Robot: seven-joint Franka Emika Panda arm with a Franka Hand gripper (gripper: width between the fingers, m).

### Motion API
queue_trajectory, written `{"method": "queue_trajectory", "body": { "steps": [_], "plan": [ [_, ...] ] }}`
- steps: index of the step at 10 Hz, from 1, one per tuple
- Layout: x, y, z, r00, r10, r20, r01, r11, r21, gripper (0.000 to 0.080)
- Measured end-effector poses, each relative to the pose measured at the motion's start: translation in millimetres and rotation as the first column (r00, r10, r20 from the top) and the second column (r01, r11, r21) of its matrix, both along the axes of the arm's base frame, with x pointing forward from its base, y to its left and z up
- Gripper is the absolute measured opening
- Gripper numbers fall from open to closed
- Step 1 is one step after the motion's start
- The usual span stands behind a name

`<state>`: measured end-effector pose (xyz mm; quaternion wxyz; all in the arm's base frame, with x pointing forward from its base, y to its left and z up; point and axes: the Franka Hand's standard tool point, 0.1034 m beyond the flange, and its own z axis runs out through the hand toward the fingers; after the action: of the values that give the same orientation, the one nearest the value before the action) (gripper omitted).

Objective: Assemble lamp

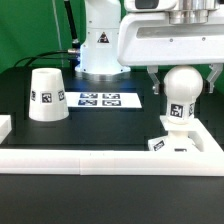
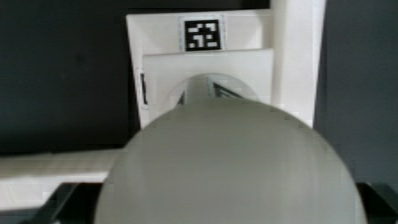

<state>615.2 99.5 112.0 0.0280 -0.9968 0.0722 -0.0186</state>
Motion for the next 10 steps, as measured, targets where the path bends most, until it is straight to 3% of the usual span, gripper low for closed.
{"method": "queue_trajectory", "body": {
  "steps": [4, 10],
  "plan": [
    [0.0, -2.3, -0.4, 0.948, -0.319, -0.019, 0.319, 0.948, 0.008, 0.0579],
    [-2.5, -0.5, -1.6, 0.685, -0.725, -0.073, 0.728, 0.686, 0.016, 0.0579]
  ]
}}
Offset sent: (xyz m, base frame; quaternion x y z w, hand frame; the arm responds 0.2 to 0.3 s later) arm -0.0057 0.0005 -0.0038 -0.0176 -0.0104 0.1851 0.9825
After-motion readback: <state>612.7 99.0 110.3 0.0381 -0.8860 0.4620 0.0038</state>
